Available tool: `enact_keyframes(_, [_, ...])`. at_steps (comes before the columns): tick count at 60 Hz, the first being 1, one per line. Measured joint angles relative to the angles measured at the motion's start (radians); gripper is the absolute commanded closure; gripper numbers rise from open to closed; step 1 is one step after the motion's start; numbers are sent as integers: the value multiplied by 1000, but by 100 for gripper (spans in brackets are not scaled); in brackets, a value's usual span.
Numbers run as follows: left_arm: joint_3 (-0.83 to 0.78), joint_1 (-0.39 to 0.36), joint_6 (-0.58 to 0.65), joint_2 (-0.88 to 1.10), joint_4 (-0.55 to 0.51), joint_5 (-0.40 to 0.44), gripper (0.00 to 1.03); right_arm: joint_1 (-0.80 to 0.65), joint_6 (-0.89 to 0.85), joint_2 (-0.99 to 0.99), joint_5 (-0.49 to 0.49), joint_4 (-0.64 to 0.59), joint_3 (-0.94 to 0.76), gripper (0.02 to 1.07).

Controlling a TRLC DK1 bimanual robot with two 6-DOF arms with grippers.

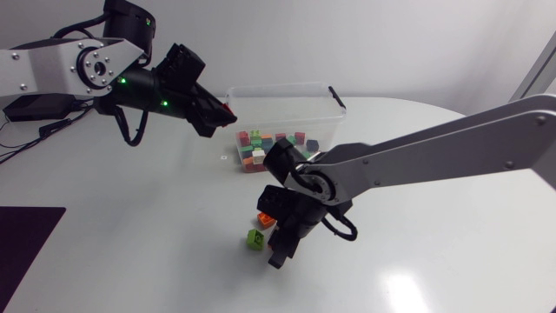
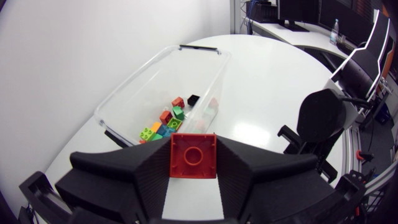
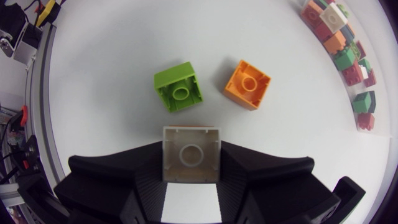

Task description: Place the duplo bricks in the container

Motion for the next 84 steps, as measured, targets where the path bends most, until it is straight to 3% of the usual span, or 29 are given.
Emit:
enact_keyframes(15, [179,-15,-85,152,60,0,70,-99,-23,-158,-32,-66,0,82])
enact_keyframes(22, [264,-31,-119,220,108,-14,64,-130,-35,-200,-46,-85,1,82])
enact_keyframes(25, [298,-40,-131,250,136,-35,56,-144,-42,-215,-48,-97,3,82])
enact_keyframes(28, [332,-50,-138,280,147,-63,20,-160,-46,-229,-51,-108,10,82])
enact_keyframes(32, [367,-64,-141,318,154,-112,6,-183,-48,-245,-61,-123,28,82])
enact_keyframes(46, [371,-95,-134,342,108,-187,5,-288,-72,-261,-99,-152,167,82])
enact_keyframes(55, [339,-95,-98,278,-45,-231,5,-358,-75,-261,-122,-151,282,82])
enact_keyframes(64, [209,-95,-29,149,-114,-246,5,-388,-74,-225,-146,-122,376,82])
enact_keyframes(84, [-146,-140,142,-45,-140,-268,5,-416,-35,-18,-171,-4,542,81])
